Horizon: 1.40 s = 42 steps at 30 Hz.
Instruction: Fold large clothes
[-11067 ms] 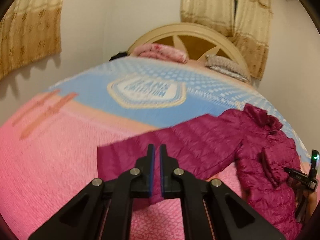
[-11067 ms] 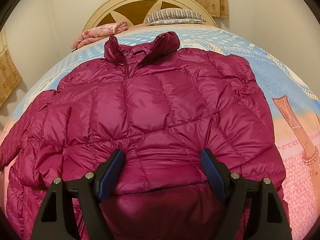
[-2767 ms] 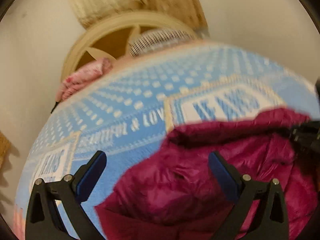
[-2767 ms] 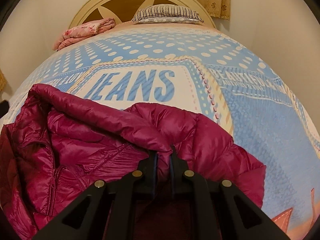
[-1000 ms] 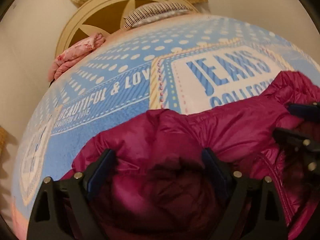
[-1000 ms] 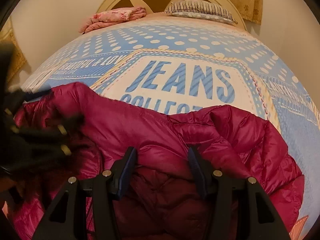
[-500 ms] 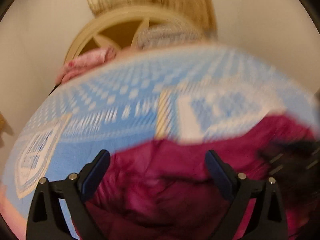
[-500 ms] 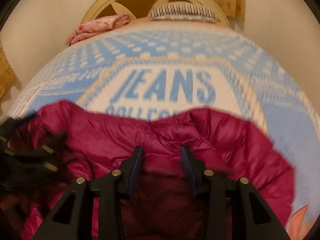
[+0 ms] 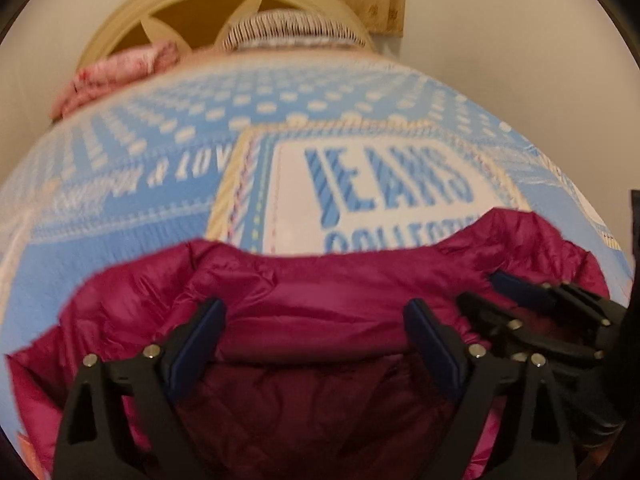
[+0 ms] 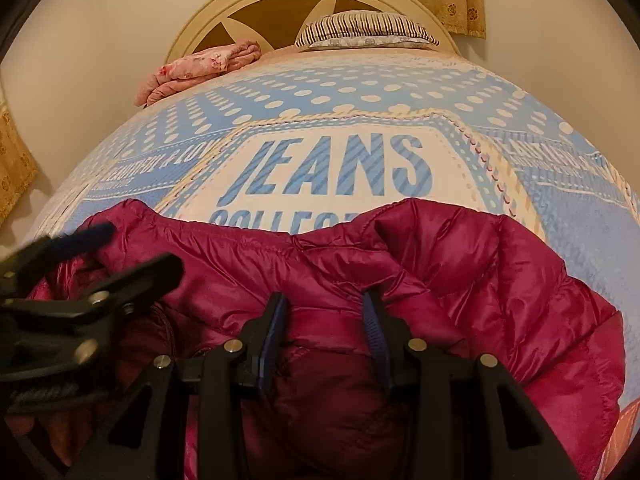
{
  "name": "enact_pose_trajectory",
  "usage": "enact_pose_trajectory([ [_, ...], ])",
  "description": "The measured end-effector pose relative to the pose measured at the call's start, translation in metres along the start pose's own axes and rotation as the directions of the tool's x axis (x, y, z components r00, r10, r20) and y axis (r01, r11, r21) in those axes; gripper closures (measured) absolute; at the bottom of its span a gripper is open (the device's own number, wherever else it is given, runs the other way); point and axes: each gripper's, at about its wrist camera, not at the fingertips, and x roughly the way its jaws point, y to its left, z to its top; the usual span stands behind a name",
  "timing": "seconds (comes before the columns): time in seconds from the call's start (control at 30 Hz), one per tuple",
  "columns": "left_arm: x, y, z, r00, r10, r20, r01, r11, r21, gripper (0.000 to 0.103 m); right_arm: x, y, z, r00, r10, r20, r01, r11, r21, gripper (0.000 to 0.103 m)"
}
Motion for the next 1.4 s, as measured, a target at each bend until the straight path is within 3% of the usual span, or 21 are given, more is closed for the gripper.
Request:
enact_pose_trajectory([
  [0.37, 0.014, -0.006, -0.006, 0.997, 0.065, -0.034, -0.064, 0.997, 0.032, 0.007, 0.001, 0.000, 0.000, 1.000, 0.002, -0.007, -0.002, 1.000, 0.002, 0.061],
  [1.4, 0.016, -0.006, -0.004, 0.996, 0.085, -0.041, -0.084, 0.996, 0.036, 0.007, 0.004, 0.000, 0.002, 1.000, 0.004, -0.015, -0.004, 1.000, 0.004, 0.061],
])
